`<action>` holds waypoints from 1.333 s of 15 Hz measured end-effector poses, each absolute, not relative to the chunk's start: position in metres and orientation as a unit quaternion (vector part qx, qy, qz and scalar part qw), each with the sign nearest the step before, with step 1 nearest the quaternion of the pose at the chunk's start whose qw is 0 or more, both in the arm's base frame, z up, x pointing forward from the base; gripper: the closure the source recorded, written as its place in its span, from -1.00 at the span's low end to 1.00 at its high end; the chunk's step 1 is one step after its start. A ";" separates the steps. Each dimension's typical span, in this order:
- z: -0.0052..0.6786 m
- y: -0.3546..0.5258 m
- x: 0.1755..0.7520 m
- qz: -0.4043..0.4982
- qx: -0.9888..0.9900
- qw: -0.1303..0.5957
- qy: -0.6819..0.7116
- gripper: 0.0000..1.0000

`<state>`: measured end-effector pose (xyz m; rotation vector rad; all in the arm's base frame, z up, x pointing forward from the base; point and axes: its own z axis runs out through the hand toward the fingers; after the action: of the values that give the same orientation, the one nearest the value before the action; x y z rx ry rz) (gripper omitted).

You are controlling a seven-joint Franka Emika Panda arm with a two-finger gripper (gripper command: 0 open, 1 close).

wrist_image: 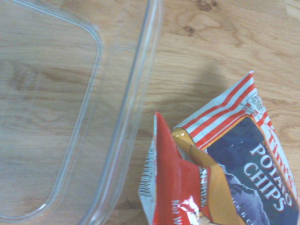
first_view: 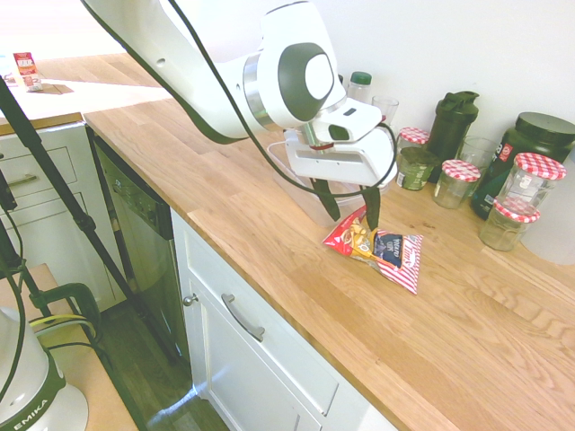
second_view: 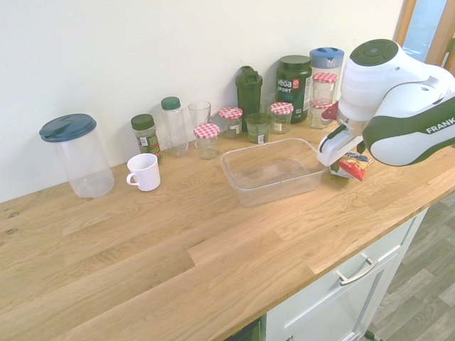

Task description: Put the chip bag into the container

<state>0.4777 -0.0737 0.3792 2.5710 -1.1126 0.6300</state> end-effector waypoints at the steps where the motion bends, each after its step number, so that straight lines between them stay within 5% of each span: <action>1: 0.377 -0.078 0.478 0.220 0.886 0.137 -0.383 1.00; 20: 0.372 -0.085 0.488 0.237 0.877 0.141 -0.394 1.00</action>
<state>0.4883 -0.0850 0.3723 2.5311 -1.1385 0.6845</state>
